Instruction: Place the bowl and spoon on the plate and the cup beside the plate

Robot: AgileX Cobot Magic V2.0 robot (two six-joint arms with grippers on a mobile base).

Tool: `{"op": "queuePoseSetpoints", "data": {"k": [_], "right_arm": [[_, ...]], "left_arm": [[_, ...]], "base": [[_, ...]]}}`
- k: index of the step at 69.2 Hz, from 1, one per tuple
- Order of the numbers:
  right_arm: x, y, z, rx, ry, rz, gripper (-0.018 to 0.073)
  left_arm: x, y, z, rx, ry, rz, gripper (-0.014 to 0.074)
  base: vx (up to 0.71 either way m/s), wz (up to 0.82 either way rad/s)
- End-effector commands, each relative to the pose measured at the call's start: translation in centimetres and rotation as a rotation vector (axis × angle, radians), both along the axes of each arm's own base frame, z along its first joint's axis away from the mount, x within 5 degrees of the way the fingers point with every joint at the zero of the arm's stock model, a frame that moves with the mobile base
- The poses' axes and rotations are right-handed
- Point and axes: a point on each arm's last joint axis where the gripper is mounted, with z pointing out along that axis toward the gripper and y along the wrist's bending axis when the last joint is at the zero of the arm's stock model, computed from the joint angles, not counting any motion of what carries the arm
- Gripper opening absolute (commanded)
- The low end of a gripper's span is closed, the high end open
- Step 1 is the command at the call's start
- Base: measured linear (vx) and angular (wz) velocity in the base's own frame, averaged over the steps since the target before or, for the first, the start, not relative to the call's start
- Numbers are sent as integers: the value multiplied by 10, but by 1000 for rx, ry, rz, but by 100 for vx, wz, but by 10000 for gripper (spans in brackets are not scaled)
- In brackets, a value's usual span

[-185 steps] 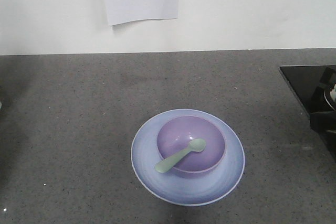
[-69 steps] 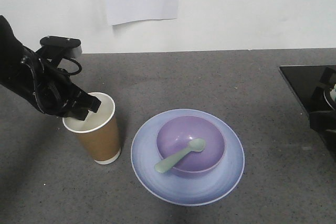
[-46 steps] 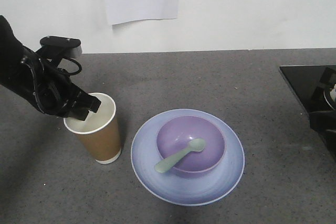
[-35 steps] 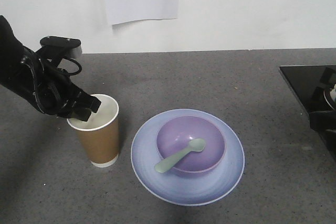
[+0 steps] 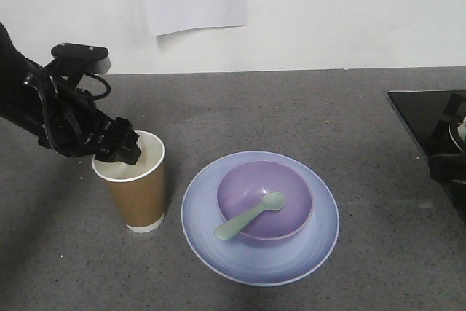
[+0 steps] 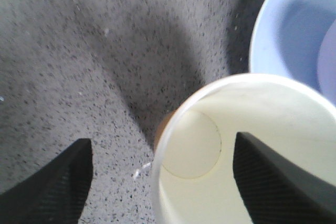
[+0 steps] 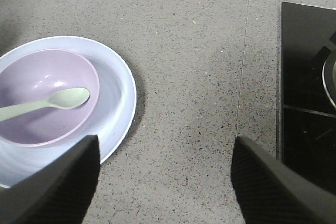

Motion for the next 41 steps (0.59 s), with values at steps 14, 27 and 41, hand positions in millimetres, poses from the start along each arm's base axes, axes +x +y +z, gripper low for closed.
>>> {"op": "queuePoseSetpoints", "data": {"k": [14, 27, 41], "right_arm": [[1, 0, 13, 22, -90, 2, 517], [1, 0, 13, 22, -90, 2, 517], [1, 0, 13, 26, -88, -2, 517]], "left_arm": [[-34, 19, 73, -39, -302, 119, 544], [-66, 39, 99, -22, -433, 248, 544], [-111, 61, 102, 1, -530, 362, 544]], "base": [[0, 0], [0, 0], [0, 0]]}}
